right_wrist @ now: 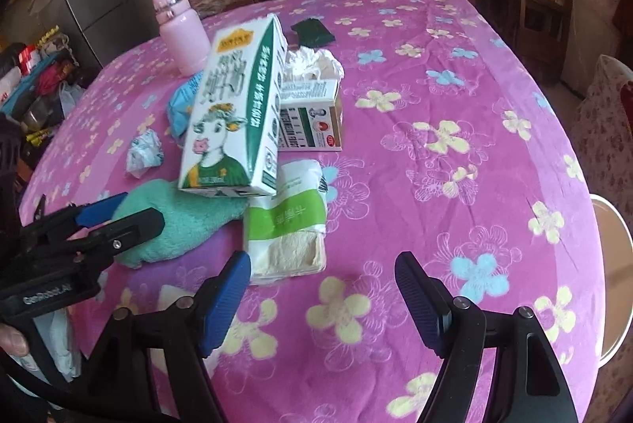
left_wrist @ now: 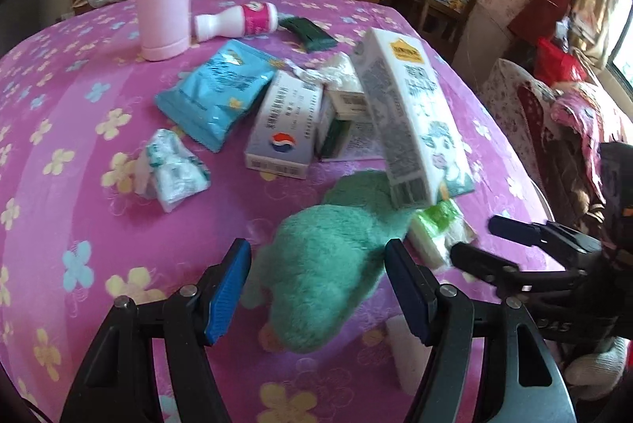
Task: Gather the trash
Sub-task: 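Grasp the green towel with the left tool while the right grasps the green-white pouch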
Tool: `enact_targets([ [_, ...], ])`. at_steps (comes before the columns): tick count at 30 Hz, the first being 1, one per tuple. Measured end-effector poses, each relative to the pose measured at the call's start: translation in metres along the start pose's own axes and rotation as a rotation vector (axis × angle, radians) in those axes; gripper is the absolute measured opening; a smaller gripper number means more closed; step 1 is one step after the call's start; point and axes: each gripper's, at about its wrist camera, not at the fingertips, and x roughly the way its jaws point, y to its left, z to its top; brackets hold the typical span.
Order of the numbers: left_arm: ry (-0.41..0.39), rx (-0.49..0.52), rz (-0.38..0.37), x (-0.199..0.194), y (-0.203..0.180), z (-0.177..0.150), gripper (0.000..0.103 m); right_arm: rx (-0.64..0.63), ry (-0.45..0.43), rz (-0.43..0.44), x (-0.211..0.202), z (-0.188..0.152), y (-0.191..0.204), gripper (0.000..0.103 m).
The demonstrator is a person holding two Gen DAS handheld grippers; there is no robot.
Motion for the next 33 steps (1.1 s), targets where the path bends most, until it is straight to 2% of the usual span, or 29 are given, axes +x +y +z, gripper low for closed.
enact_targets([
  [5, 0.038, 0.052, 0.013, 0.009, -0.006, -0.001, 0.070, -0.019, 0.012, 0.038, 0.012, 0.003, 0.003, 0.078],
  [7, 0.045, 0.054, -0.005, 0.009, -0.006, -0.002, 0.058, -0.035, 0.014, 0.043, 0.016, 0.006, 0.007, 0.078],
  [13, 0.043, 0.050, 0.052, -0.006, 0.001, -0.008, 0.050, -0.078, -0.010, 0.026, 0.023, 0.011, 0.018, 0.077],
  [14, 0.047, 0.046, 0.057, -0.009, 0.003, -0.009, 0.050, -0.085, -0.018, 0.014, 0.023, 0.011, 0.019, 0.073],
  [15, 0.055, 0.042, 0.062, -0.012, 0.006, -0.010, 0.050, -0.090, -0.027, 0.000, 0.021, 0.010, 0.018, 0.058],
  [16, 0.066, 0.040, 0.074, -0.016, 0.010, -0.013, 0.050, -0.084, -0.035, 0.001, 0.019, 0.009, 0.016, 0.046],
  [20, 0.088, 0.037, 0.108, -0.031, 0.021, -0.025, 0.050, -0.058, -0.042, 0.002, 0.003, -0.001, 0.000, 0.040],
  [23, 0.071, 0.011, 0.145, -0.046, 0.031, -0.030, 0.050, -0.039, -0.052, -0.022, -0.013, -0.011, -0.015, 0.039],
  [27, 0.007, -0.047, 0.134, -0.069, 0.036, -0.025, 0.050, -0.008, -0.081, -0.056, -0.033, -0.023, -0.035, 0.039],
  [33, -0.067, 0.001, 0.062, -0.087, -0.008, -0.010, 0.050, 0.053, -0.134, -0.068, -0.065, -0.036, -0.062, 0.039],
])
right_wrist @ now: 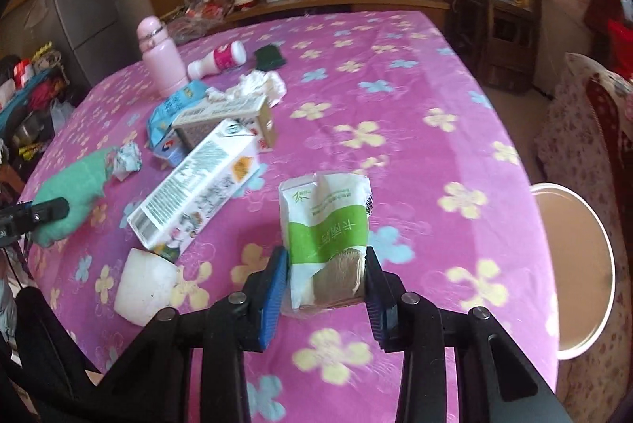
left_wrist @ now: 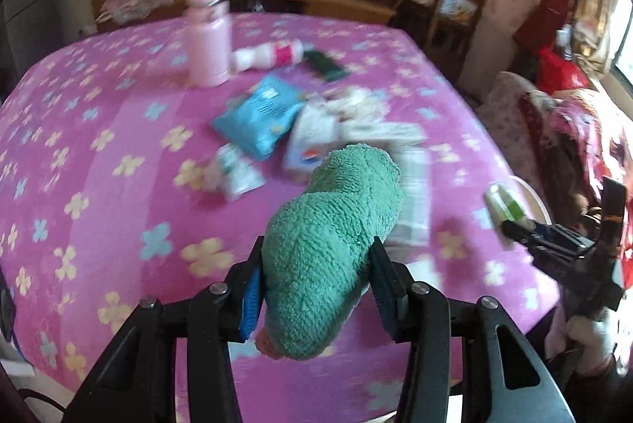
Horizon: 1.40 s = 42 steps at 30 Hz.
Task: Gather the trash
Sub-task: 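Grasp the green towel with the left tool while the right grasps the green-white pouch, then carry the towel and pouch over the white bucket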
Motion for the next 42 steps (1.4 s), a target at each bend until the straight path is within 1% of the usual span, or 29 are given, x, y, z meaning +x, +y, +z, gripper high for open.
enact_targets([
  [3, -0.021, 0.049, -0.048, -0.006, -0.038, 0.003, 0.050, 0.018, -0.023, -0.029, -0.011, 0.000, -0.012, 0.039],
  [4, -0.022, 0.062, -0.065, -0.005, -0.050, 0.004, 0.050, 0.024, -0.033, -0.054, -0.015, 0.000, -0.019, 0.039],
  [11, 0.006, 0.145, -0.170, 0.024, -0.136, 0.021, 0.050, 0.077, -0.070, -0.152, -0.037, -0.004, -0.064, 0.039],
  [16, 0.022, 0.187, -0.217, 0.046, -0.196, 0.027, 0.050, 0.145, -0.086, -0.236, -0.053, -0.013, -0.111, 0.039],
  [19, 0.037, 0.192, -0.241, 0.060, -0.220, 0.029, 0.050, 0.180, -0.086, -0.286, -0.059, -0.019, -0.139, 0.039],
  [22, 0.052, 0.206, -0.262, 0.075, -0.249, 0.029, 0.050, 0.215, -0.079, -0.317, -0.062, -0.024, -0.162, 0.039],
  [26, 0.080, 0.201, -0.300, 0.093, -0.276, 0.032, 0.050, 0.254, -0.064, -0.350, -0.061, -0.029, -0.190, 0.039],
  [31, 0.101, 0.208, -0.325, 0.113, -0.307, 0.034, 0.051, 0.299, -0.046, -0.387, -0.054, -0.034, -0.218, 0.040],
  [35, 0.112, 0.197, -0.338, 0.126, -0.322, 0.036, 0.051, 0.341, -0.038, -0.404, -0.050, -0.038, -0.239, 0.042],
  [39, 0.124, 0.187, -0.362, 0.136, -0.331, 0.037, 0.054, 0.398, -0.045, -0.403, -0.049, -0.042, -0.257, 0.052],
  [41, 0.127, 0.193, -0.390, 0.138, -0.334, 0.037, 0.060, 0.436, -0.057, -0.388, -0.050, -0.043, -0.265, 0.053],
  [42, 0.125, 0.189, -0.398, 0.137, -0.335, 0.037, 0.067, 0.461, -0.067, -0.376, -0.051, -0.044, -0.270, 0.062],
])
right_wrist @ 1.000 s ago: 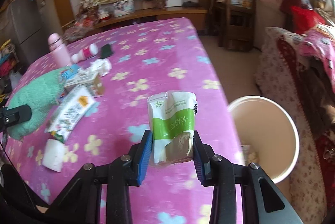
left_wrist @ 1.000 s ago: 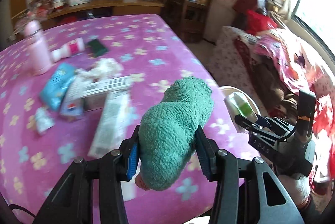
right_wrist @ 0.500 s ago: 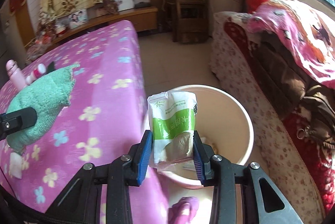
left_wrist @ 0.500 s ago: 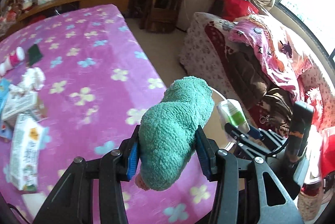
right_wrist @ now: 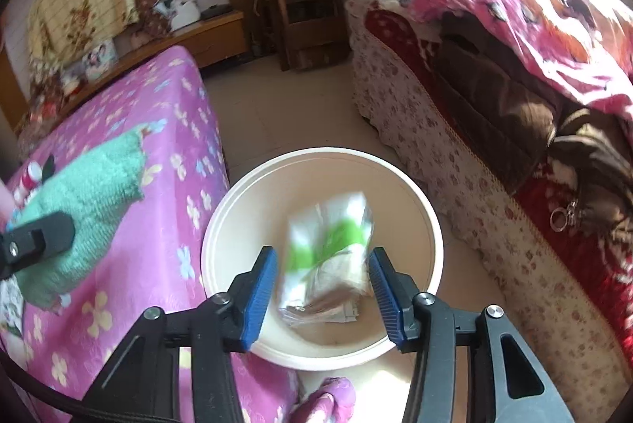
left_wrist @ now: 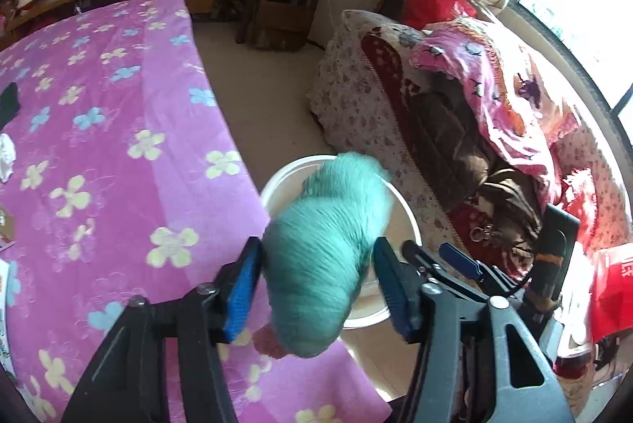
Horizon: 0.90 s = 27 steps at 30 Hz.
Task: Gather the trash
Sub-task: 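Carry the towel and pouch over the white bucket, then open the right tool to drop the pouch while the left drops the towel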
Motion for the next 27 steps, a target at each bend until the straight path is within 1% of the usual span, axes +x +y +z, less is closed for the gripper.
enact_targets([
  [1, -0.007, -0.005, 0.000, -0.001, 0.000, 0.000, 0.073, 0.016, -0.002, 0.011, 0.000, 0.000, -0.002, 0.070],
  [5, -0.015, -0.012, 0.025, -0.006, 0.004, -0.001, 0.073, 0.042, 0.004, 0.031, 0.001, 0.001, -0.005, 0.070],
  [12, -0.032, -0.016, 0.069, -0.024, 0.014, -0.007, 0.073, 0.010, 0.005, 0.036, -0.003, -0.005, 0.008, 0.070],
  [24, -0.091, 0.007, 0.153, -0.065, 0.031, -0.023, 0.073, -0.090, -0.006, 0.051, -0.019, -0.018, 0.056, 0.070],
  [27, -0.114, 0.008, 0.198, -0.079, 0.040, -0.029, 0.073, -0.111, -0.008, 0.069, -0.024, -0.022, 0.071, 0.070],
])
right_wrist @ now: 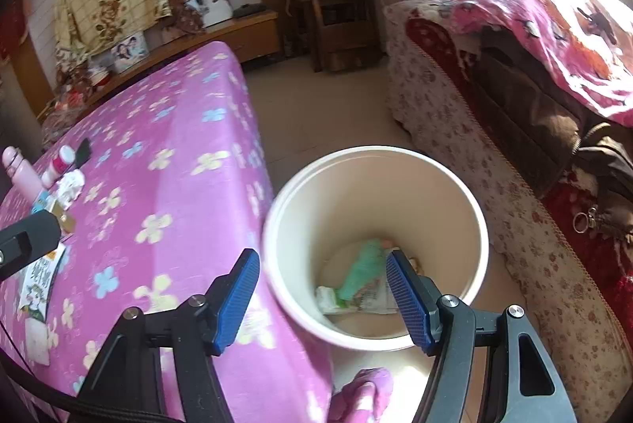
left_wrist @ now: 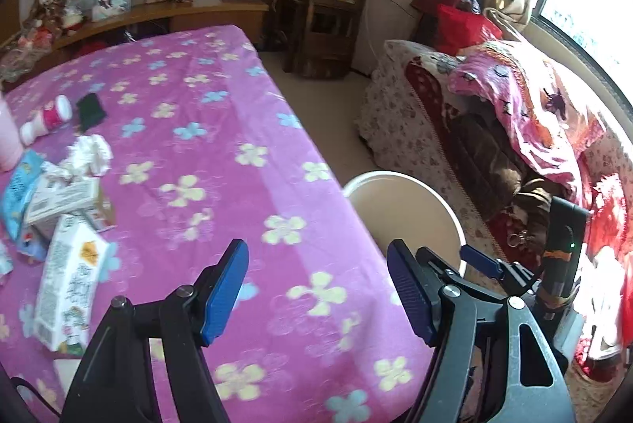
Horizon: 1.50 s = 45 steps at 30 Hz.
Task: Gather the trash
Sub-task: 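Open the right tool to drop the pouch while the left drops the towel, then move both open tools back over the remaining trash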
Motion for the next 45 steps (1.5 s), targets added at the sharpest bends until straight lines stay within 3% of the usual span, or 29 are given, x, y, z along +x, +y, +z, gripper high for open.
enact_targets([
  [27, -0.108, -0.157, 0.186, -0.095, 0.142, -0.041, 0.073, -0.241, 0.010, 0.171, -0.024, -0.020, 0.159, 0.070],
  [35, -0.089, -0.208, 0.259, -0.118, 0.203, -0.059, 0.073, -0.298, 0.023, 0.235, -0.032, -0.027, 0.195, 0.070],
  [45, -0.046, -0.339, 0.346, -0.124, 0.284, -0.081, 0.073, -0.365, 0.125, 0.354, -0.032, -0.055, 0.240, 0.070],
])
